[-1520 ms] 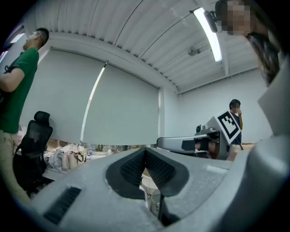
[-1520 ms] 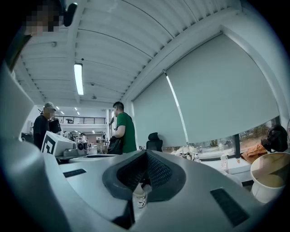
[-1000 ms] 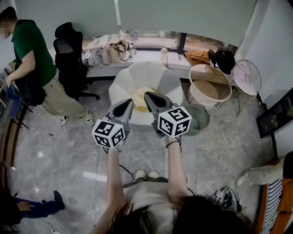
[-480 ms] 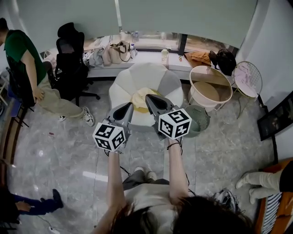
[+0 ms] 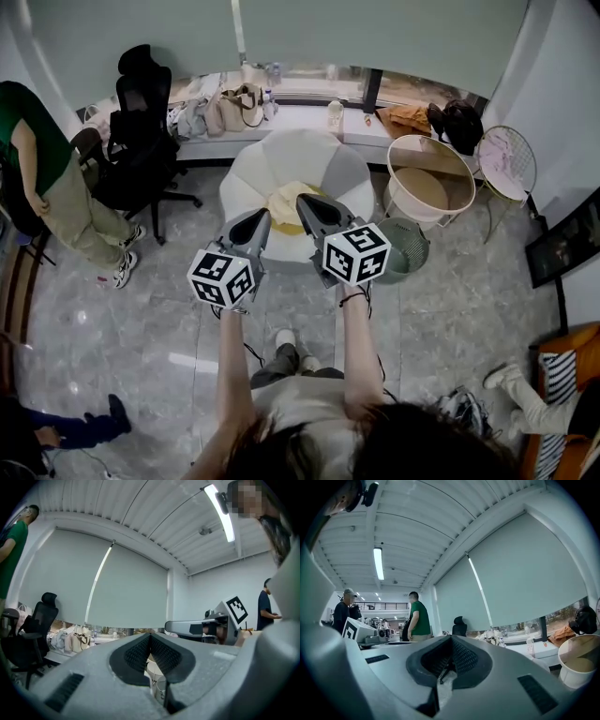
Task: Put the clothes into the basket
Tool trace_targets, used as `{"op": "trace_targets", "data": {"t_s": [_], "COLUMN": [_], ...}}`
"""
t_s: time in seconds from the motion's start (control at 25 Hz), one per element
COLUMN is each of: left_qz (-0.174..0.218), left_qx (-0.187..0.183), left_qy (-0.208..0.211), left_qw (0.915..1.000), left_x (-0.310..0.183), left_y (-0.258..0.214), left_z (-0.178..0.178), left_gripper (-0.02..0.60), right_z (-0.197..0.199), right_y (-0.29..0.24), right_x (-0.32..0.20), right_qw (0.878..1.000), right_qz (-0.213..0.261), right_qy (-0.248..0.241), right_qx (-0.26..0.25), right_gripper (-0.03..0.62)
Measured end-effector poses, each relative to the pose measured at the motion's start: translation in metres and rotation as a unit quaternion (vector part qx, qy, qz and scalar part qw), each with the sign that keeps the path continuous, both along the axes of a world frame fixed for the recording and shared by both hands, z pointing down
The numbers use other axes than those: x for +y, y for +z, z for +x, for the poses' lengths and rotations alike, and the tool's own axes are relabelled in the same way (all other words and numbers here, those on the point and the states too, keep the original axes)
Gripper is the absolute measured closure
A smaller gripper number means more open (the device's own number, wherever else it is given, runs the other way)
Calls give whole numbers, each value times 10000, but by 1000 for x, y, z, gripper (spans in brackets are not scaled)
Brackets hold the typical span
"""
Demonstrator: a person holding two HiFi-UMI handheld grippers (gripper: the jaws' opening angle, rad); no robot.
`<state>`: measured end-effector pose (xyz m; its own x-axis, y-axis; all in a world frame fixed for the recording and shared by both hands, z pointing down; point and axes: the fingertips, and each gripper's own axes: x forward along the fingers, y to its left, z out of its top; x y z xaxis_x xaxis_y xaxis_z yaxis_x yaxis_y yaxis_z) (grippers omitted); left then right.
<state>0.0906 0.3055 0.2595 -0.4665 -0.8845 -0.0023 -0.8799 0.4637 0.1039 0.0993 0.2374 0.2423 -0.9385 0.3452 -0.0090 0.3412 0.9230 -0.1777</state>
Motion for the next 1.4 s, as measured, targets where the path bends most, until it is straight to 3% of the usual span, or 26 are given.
{"op": "trace_targets", "data": {"t_s": [0.8, 1.4], "left_qz": [-63, -77], "left_qx": [90, 399], "left_qy": [451, 454], "left_qw": [9989, 9981], "left_x": [-26, -32], "left_y": [19, 43], "left_z": [-97, -152], "left_gripper": [571, 571], "right_z": [-93, -145], "right_y": [25, 55], "right_x": [-24, -43], "right_qw": [9991, 9967], "right_qz": [-73, -90], "right_qy": [377, 608], "right_qx": [191, 537], "right_gripper": [585, 585]}}
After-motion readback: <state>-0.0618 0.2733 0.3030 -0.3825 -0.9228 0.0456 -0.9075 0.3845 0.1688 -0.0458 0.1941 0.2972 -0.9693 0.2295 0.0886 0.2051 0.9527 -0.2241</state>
